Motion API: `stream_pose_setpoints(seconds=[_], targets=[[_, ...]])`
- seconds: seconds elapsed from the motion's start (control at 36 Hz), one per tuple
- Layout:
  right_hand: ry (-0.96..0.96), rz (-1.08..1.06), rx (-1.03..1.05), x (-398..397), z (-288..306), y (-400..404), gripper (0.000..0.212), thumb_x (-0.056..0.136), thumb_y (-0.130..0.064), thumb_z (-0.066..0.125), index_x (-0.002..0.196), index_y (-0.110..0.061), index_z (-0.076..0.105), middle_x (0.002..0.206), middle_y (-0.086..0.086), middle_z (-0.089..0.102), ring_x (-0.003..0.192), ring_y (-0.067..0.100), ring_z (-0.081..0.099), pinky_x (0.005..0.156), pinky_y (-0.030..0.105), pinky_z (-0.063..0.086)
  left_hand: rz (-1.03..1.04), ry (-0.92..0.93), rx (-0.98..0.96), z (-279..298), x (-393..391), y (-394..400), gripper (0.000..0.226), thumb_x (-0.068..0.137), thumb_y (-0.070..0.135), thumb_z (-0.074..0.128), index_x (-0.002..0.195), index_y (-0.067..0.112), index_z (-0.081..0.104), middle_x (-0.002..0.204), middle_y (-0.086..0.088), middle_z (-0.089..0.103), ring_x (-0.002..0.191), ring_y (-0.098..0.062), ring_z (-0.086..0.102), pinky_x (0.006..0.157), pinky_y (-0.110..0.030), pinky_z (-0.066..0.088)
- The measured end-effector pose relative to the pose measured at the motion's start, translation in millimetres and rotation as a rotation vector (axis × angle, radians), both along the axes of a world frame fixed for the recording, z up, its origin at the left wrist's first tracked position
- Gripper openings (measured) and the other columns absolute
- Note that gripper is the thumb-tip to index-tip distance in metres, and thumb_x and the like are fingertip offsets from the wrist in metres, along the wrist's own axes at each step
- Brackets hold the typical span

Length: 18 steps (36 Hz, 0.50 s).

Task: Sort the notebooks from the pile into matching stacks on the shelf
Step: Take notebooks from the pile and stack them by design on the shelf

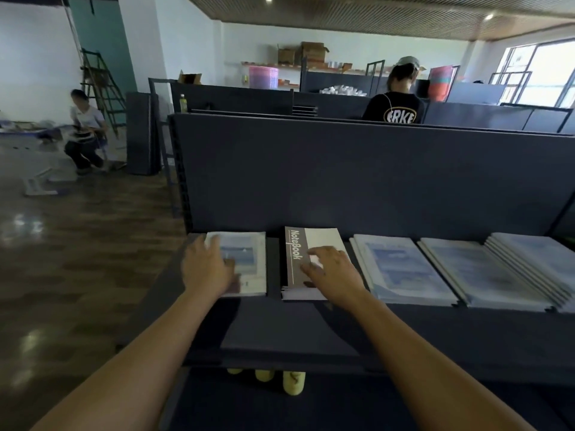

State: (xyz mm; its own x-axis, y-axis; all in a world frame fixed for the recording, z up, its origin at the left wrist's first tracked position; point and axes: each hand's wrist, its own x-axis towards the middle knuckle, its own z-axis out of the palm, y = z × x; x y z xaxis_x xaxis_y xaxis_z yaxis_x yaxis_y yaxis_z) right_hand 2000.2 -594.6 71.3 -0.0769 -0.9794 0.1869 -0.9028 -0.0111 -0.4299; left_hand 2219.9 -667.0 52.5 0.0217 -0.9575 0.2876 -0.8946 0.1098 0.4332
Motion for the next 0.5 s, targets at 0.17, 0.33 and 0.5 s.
stream_pose_setpoints(seconds=[0.17, 0.33, 0.5], targets=[[-0.087, 0.021, 0.116, -34.3, -7.5, 2.0, 0.083, 0.084, -0.049, 0.064, 0.150, -0.021, 0.022, 0.157, 0.006, 0.019, 0.143, 0.025, 0.020, 0.116, 0.043, 0.022, -0.714, -0.010, 0.229, 10.5, -64.4, 26.9, 0.094, 0.080, 0.055, 0.067, 0.153, 0.030, 0.013, 0.161, 0.002, 0.001, 0.148, -0.018, 0.007, 0.119, -0.036, 0.017], [0.142, 0.104, 0.294, -49.3, -12.1, 6.6, 0.099, 0.082, -0.027, 0.072, 0.153, -0.024, 0.002, 0.160, 0.002, -0.009, 0.147, 0.024, -0.004, 0.119, 0.041, 0.015, -0.662, -0.372, 0.142, 2.5, -82.7, 22.0, 0.096, 0.077, 0.063, 0.065, 0.152, 0.029, 0.015, 0.156, 0.001, 0.012, 0.143, -0.025, 0.012, 0.114, -0.040, 0.027], [0.119, 0.084, 0.167, -47.3, -18.5, 1.1, 0.084, 0.084, -0.025, 0.069, 0.151, -0.021, 0.019, 0.158, 0.004, 0.014, 0.145, 0.022, 0.012, 0.115, 0.034, 0.019, -0.646, -0.435, 0.088, -4.6, -76.6, 10.8, 0.091, 0.081, 0.063, 0.060, 0.152, 0.029, 0.014, 0.155, 0.004, 0.013, 0.143, -0.021, 0.011, 0.109, -0.040, 0.032]])
